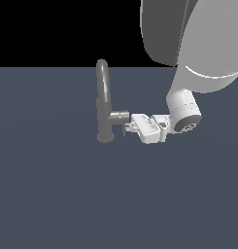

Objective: Turn on the faucet by rotating a designated handle.

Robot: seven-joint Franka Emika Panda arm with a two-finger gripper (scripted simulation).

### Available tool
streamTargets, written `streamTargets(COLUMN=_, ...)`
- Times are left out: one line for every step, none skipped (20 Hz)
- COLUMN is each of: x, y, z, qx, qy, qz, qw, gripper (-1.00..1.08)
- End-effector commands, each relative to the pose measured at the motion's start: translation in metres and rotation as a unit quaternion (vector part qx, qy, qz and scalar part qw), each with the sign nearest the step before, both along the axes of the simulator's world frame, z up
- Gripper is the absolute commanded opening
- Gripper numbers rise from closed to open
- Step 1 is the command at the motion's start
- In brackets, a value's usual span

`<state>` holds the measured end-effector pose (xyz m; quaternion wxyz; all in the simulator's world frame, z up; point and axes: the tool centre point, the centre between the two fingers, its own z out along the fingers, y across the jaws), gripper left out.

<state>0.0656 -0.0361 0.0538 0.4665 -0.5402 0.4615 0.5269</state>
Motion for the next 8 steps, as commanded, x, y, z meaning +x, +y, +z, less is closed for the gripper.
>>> streamTargets(x=0.0040, y=0.0145, z=-0.0091, qx=0.005, qy=0.005, qz=0.002, qw=1.0000, gripper=-1.00)
streamTargets(x=0.0054, y=0.0148, z=-0.0107, qx=0.005, qy=0.006, qz=0.001, qw=1.0000, gripper=-1.00)
streamTargets(x=0.0067, y=0.0152, z=-0.0123, qx=0.005, qy=0.007, qz=0.001, qw=1.0000, gripper=-1.00)
streamTargets(x=0.0079, y=0.0155, z=-0.0138, qx=0.005, qy=0.007, qz=0.000, qw=1.0000, gripper=-1.00)
streamTargets(x=0.0092, y=0.0158, z=-0.0152, qx=0.004, qy=0.008, qz=0.000, qw=1.0000, gripper=-1.00)
streamTargets(x=0.0104, y=0.0161, z=-0.0167, qx=0.004, qy=0.009, qz=-0.001, qw=1.0000, gripper=-1.00)
streamTargets(x=0.0116, y=0.0164, z=-0.0182, qx=0.004, qy=0.009, qz=-0.001, qw=0.9999, gripper=-1.00)
streamTargets(x=0.0116, y=0.0164, z=-0.0182, qx=0.004, qy=0.009, qz=-0.001, qw=0.9999, gripper=-1.00)
